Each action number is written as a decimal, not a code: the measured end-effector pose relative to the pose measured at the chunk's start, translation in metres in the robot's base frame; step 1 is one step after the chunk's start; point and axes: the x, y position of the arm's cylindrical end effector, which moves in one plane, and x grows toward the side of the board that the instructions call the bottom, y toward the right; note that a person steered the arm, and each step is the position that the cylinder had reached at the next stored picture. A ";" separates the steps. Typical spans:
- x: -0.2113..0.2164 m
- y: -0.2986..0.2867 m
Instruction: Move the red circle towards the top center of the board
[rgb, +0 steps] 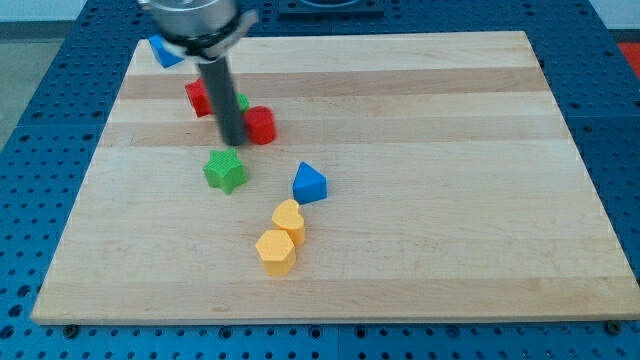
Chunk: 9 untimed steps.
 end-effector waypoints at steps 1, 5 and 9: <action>-0.029 0.063; -0.079 0.081; -0.035 0.127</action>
